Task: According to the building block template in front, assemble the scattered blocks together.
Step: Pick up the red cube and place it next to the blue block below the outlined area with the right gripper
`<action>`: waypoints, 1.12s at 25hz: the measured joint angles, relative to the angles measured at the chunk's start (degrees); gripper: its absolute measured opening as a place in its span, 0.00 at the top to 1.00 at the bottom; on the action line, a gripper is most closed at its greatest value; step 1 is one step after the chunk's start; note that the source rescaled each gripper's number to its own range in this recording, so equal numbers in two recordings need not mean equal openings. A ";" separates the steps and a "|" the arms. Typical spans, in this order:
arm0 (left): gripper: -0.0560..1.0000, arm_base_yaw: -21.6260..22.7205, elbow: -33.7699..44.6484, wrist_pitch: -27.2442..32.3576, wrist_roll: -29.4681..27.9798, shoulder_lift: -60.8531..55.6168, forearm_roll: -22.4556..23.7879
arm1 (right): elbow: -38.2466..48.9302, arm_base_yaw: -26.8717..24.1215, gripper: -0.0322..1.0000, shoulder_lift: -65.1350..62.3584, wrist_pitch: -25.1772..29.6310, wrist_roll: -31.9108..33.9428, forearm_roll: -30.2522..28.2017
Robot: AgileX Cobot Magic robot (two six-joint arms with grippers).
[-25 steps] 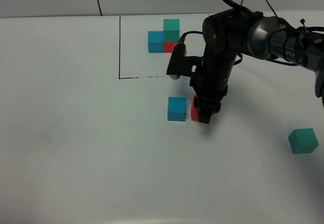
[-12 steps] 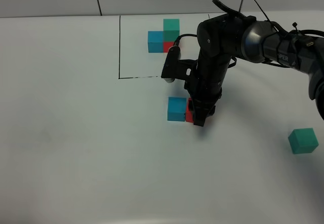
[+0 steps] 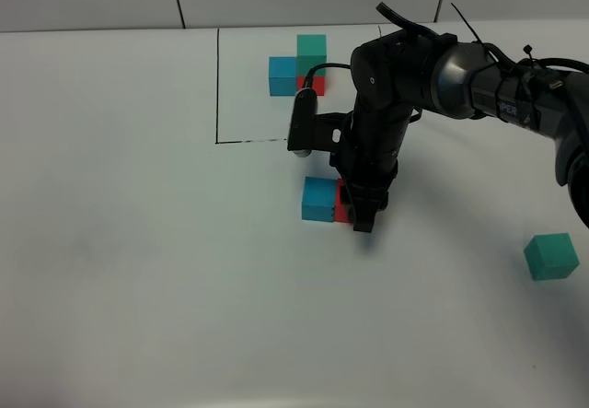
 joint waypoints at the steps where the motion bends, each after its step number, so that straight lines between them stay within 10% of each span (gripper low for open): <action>1: 0.11 0.00 0.00 0.00 0.00 0.00 0.00 | 0.00 0.00 0.95 0.00 -0.04 -0.73 -0.17; 28: 0.11 0.00 0.00 0.00 0.00 0.00 0.00 | 0.00 0.00 0.95 0.00 -0.25 -7.35 -1.67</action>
